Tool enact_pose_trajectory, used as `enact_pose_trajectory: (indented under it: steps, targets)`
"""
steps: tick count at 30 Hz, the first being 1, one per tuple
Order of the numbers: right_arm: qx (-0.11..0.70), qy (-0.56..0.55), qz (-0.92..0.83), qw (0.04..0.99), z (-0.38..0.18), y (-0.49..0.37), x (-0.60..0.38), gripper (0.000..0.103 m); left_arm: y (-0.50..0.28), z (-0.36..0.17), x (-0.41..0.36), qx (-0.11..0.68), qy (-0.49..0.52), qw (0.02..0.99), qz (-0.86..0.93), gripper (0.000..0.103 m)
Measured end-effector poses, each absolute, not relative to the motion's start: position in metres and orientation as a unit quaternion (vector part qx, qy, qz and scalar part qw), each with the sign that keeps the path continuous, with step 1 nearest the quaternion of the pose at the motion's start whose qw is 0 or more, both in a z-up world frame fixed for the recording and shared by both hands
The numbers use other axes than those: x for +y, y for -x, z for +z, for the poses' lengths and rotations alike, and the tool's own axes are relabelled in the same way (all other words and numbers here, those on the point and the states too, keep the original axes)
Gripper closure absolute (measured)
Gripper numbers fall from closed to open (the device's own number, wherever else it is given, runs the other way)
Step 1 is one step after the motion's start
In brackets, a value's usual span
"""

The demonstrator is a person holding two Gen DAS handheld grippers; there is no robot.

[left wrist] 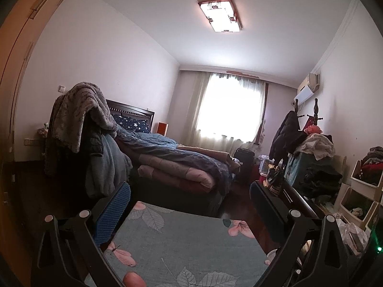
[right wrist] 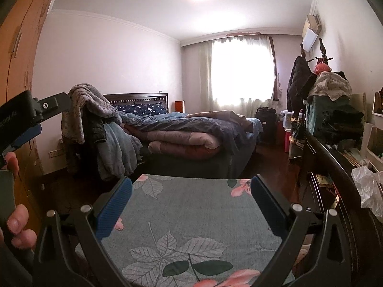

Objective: Collect trash

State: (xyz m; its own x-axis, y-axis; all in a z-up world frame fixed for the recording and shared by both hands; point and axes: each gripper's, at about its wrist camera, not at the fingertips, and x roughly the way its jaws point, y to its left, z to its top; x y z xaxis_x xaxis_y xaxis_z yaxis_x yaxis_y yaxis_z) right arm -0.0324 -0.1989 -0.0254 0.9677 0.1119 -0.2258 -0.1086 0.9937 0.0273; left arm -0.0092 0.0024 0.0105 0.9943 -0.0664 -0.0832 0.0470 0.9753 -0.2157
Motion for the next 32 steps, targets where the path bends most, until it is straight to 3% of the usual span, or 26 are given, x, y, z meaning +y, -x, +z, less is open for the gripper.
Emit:
enact_pose_trajectory:
  steps: [32]
  targets:
    - [0.131,-0.004,0.048,0.990,-0.036,0.027,-0.195,0.003,0.007,0.009,-0.006,0.049,0.093,0.993,-0.047,0.004]
